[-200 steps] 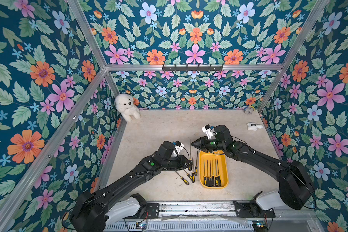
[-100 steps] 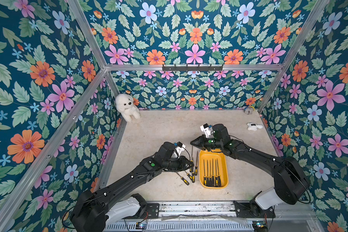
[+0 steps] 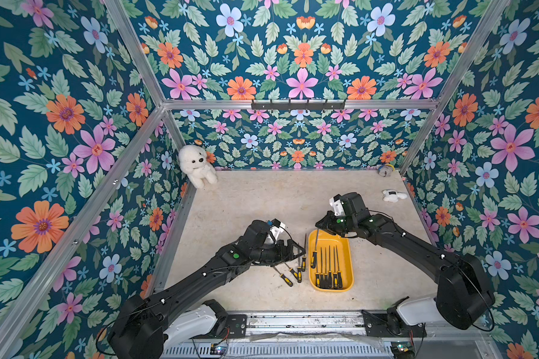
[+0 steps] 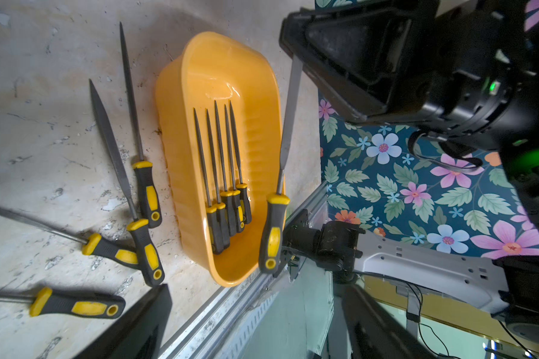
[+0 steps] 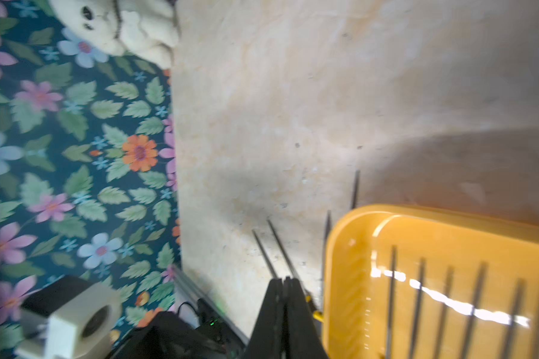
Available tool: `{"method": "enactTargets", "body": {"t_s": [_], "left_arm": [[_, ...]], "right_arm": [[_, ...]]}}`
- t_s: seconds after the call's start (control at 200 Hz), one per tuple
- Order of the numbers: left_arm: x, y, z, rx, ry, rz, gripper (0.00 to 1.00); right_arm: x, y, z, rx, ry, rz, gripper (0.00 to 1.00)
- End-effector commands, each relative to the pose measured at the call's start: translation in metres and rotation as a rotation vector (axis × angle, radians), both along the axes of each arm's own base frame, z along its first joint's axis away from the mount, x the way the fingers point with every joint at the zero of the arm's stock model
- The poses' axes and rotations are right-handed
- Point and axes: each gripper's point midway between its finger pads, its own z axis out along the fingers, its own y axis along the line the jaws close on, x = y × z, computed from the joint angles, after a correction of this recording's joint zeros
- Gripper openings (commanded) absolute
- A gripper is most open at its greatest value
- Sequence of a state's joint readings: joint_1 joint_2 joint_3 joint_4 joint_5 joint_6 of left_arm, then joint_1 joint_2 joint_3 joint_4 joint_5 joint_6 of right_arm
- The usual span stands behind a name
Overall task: Put the file tool into the storage box
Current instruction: Place the file tool in the storage box.
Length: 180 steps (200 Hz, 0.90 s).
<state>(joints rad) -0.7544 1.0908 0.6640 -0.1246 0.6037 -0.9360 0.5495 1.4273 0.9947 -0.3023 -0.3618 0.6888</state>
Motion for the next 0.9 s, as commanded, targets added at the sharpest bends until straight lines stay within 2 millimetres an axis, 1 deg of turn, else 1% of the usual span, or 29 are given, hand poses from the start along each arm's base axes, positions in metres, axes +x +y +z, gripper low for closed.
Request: {"method": "enactTargets", "body": {"t_s": [0.0,0.08,0.18,0.32,0.555,0.895], "left_arm": [[0.005,0.003,-0.009,0.038,-0.010,0.020,0.94],[0.008,0.004,-0.013,0.058,-0.009,0.030,0.95],[0.008,0.005,-0.018,0.078,-0.002,0.029,0.95],[0.008,0.006,-0.023,0.089,0.003,0.031,0.95],[0.009,0.007,-0.030,0.106,0.011,0.037,0.95],[0.006,0.010,-0.036,0.118,0.020,0.039,0.95]], "right_arm": [[-0.012,-0.035,-0.031,-0.238,0.051,0.005,0.00],[-0.018,-0.053,-0.048,-0.358,0.087,0.004,0.00],[-0.024,-0.073,-0.061,-0.466,0.106,0.000,0.00],[-0.034,-0.089,-0.077,-0.554,0.137,0.013,0.00],[-0.041,-0.103,-0.092,-0.619,0.148,0.009,0.00],[-0.038,-0.103,-0.106,-0.632,0.133,0.018,0.00]]}}
